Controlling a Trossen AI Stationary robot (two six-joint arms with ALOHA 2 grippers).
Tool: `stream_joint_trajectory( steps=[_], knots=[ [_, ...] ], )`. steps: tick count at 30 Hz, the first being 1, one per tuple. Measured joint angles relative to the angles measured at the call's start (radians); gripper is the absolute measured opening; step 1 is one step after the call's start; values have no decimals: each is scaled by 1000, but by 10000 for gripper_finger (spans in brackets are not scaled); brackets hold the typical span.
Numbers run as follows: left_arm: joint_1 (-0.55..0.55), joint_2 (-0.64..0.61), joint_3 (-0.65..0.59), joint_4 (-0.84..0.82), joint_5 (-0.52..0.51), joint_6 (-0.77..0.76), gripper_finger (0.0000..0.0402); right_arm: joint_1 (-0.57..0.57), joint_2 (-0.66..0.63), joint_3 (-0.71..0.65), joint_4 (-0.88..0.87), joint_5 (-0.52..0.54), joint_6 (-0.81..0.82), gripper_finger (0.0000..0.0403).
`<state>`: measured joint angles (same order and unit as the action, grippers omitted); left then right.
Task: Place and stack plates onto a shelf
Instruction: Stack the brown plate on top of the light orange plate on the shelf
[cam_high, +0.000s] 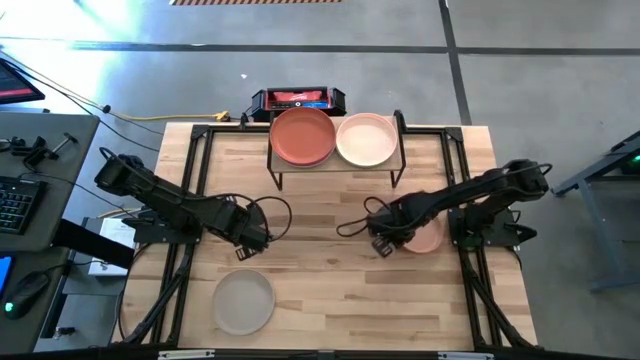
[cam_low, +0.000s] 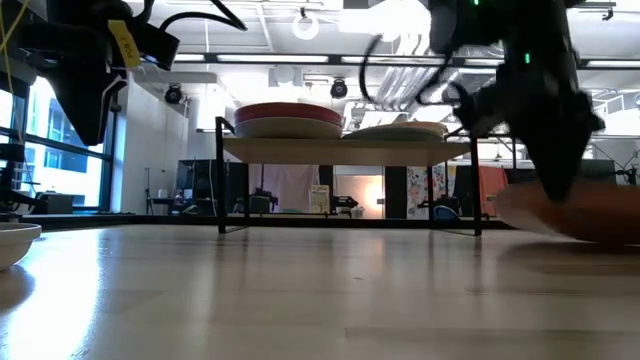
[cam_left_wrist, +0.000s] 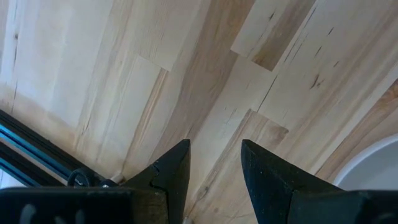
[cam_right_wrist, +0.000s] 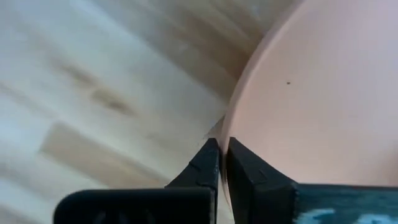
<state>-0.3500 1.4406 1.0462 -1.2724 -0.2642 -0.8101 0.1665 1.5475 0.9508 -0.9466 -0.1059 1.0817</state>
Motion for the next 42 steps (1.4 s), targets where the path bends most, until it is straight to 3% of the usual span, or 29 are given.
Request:
stream_joint_trajectory(
  steps=[5, 14, 23, 30, 42],
  knots=[
    [0, 0, 0, 0, 0, 0, 133, 65, 0, 186, -201, 26, 66, 0],
    [0, 0, 0, 1, 0, 1, 133, 150, -1, 539, -460, 180, 132, 0],
    [7, 0, 0, 3, 0, 2, 133, 143, -2, 830, -611, 423, -57, 0],
    [51, 0, 0, 7, -1, 31, 133, 40, -3, 961, -623, 540, -404, 0],
    [188, 0, 0, 28, -1, 108, 133, -245, -2, 933, -510, 540, -1128, 0]
  ],
)
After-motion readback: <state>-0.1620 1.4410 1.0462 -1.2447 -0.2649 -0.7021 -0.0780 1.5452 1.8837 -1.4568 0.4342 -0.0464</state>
